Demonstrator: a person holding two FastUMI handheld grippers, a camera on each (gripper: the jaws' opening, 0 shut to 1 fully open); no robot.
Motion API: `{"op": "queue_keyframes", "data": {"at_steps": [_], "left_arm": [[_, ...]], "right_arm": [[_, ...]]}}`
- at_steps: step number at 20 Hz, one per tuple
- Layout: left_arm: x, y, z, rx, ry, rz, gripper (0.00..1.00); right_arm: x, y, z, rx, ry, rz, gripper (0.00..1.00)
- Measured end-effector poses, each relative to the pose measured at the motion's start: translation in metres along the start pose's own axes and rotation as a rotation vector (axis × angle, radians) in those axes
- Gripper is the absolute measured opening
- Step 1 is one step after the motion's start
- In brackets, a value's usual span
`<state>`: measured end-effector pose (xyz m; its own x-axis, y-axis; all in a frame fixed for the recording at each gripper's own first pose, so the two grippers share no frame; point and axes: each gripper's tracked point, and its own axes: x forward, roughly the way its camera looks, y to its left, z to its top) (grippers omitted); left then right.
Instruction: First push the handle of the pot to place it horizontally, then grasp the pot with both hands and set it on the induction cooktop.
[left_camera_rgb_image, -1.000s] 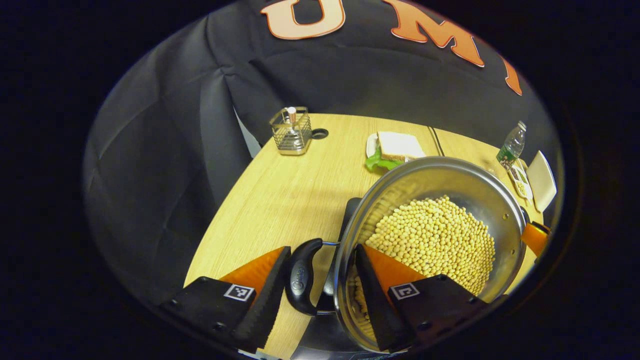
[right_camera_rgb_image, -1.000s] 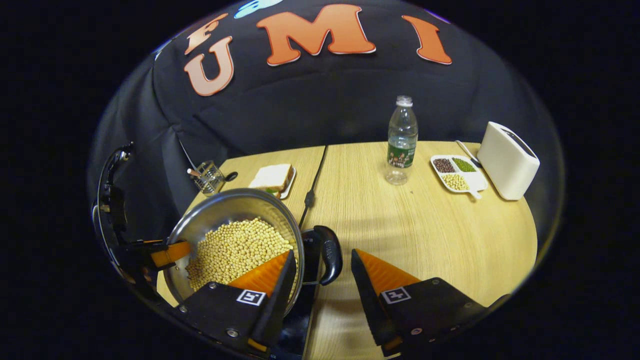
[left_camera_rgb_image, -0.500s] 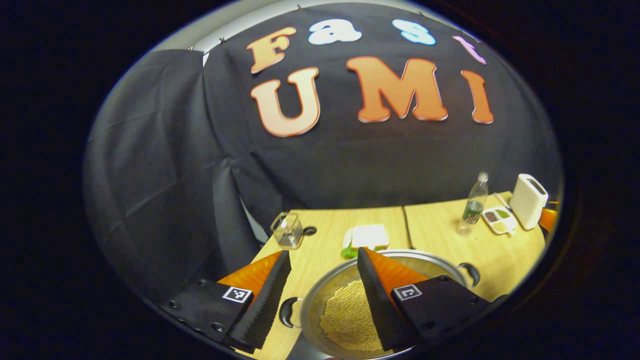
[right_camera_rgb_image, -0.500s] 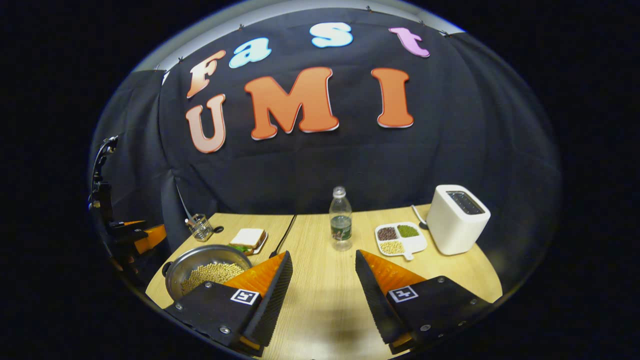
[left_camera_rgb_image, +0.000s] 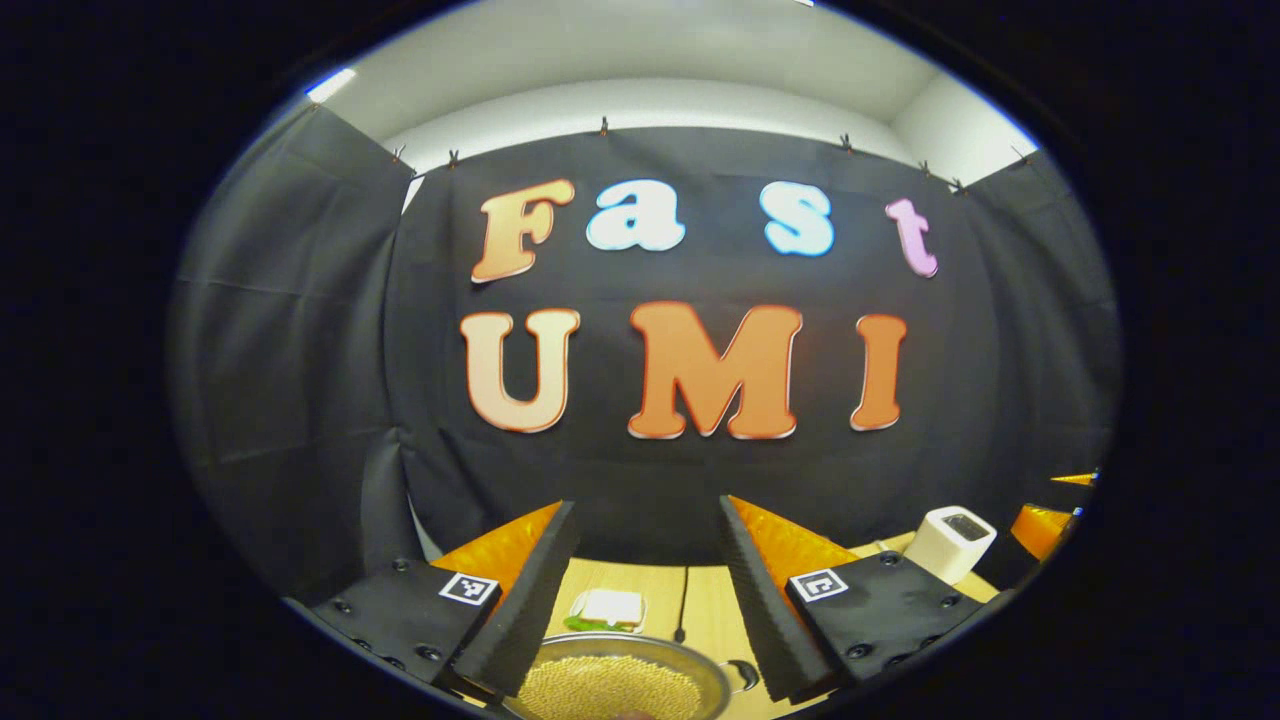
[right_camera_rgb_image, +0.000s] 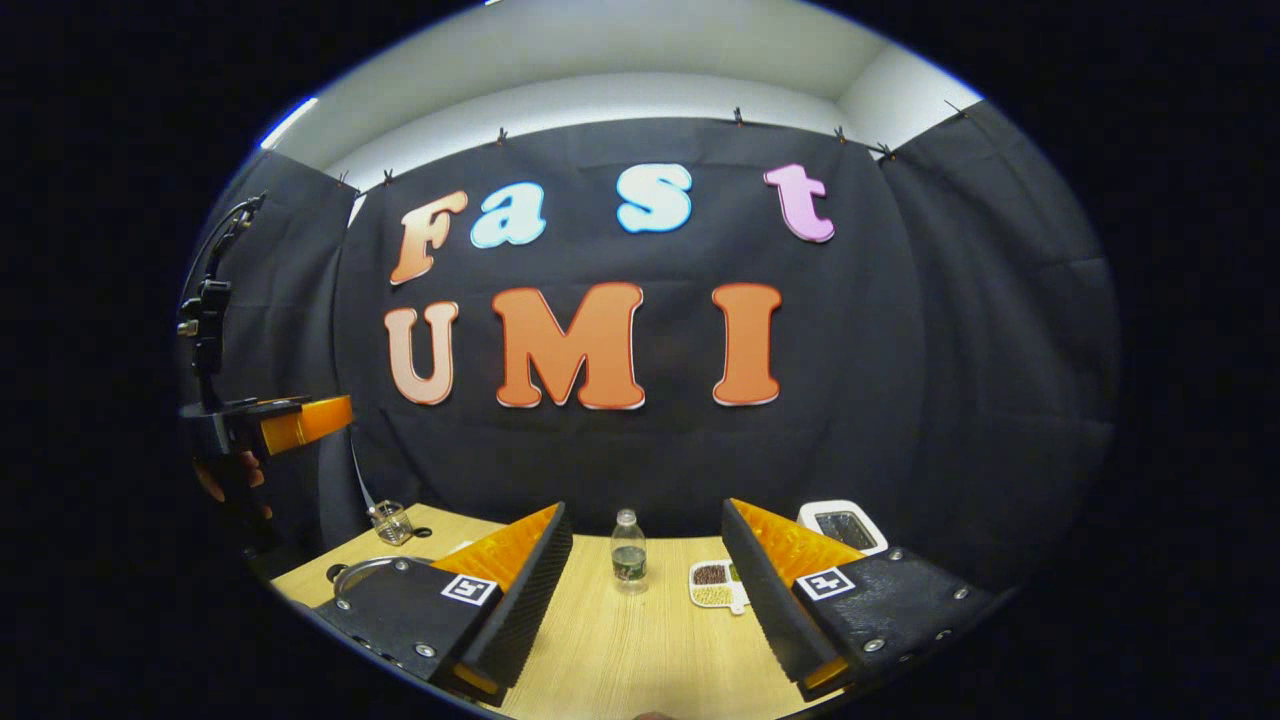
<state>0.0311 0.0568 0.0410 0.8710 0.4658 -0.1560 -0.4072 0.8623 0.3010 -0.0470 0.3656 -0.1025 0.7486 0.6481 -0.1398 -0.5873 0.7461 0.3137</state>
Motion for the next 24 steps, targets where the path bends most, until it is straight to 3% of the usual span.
{"op": "queue_keyframes", "data": {"at_steps": [2, 5, 6, 10, 15, 16, 18, 24], "left_arm": [[-0.009, -0.016, 0.023, -0.024, -0.048, -0.031, 0.90], [-0.020, -0.028, 0.053, -0.035, -0.110, -0.066, 0.89], [-0.023, -0.029, 0.062, -0.035, -0.129, -0.069, 0.90], [-0.035, -0.030, 0.092, -0.065, -0.176, -0.081, 0.91], [-0.043, -0.031, 0.123, -0.084, -0.238, -0.103, 0.96], [-0.045, -0.034, 0.126, -0.085, -0.246, -0.112, 0.97], [-0.047, -0.040, 0.131, -0.084, -0.258, -0.138, 0.97], [-0.048, -0.044, 0.138, -0.062, -0.280, -0.160, 0.97]], "right_arm": [[-0.006, -0.009, 0.022, -0.020, -0.043, -0.004, 0.88], [-0.019, -0.024, 0.057, -0.008, -0.115, 0.009, 0.98], [-0.022, -0.028, 0.068, -0.005, -0.136, 0.015, 0.93], [-0.031, -0.050, 0.100, 0.002, -0.186, -0.020, 0.93], [-0.047, -0.043, 0.130, -0.032, -0.225, -0.016, 0.93], [-0.047, -0.041, 0.137, -0.036, -0.238, -0.020, 0.89], [-0.047, -0.037, 0.141, -0.041, -0.237, -0.019, 0.93], [-0.050, -0.027, 0.154, -0.043, -0.263, -0.019, 0.93]]}}
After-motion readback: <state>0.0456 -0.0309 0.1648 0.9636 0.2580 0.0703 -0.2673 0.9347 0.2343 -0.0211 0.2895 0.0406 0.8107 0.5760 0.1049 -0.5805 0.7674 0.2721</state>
